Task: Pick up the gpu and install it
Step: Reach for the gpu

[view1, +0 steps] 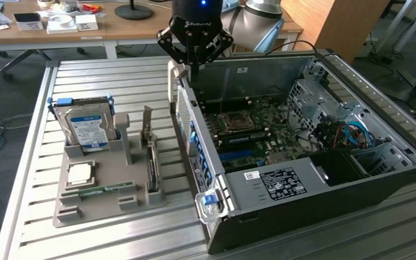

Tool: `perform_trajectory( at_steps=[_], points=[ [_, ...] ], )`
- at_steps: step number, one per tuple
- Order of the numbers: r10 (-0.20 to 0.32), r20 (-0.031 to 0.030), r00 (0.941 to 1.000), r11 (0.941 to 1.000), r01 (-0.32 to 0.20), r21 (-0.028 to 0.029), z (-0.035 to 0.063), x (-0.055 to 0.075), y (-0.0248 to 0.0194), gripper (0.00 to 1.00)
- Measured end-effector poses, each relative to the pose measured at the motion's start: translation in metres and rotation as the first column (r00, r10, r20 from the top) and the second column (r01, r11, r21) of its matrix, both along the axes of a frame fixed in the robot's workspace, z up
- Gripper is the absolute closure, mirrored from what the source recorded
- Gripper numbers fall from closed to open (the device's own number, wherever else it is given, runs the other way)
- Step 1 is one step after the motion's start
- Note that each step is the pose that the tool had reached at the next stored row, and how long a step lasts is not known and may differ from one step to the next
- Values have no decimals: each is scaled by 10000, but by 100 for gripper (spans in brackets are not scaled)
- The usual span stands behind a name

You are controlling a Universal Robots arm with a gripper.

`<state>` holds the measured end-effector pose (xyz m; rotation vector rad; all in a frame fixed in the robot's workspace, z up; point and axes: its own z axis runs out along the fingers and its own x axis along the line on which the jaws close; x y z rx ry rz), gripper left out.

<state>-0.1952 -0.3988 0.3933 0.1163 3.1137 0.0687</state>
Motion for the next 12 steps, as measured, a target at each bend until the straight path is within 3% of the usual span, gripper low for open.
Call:
perform_trajectory(
  at_steps=[12],
  points=[
    [-2,-1,10000,10000,2,0,0,-25,0,89]
  ],
)
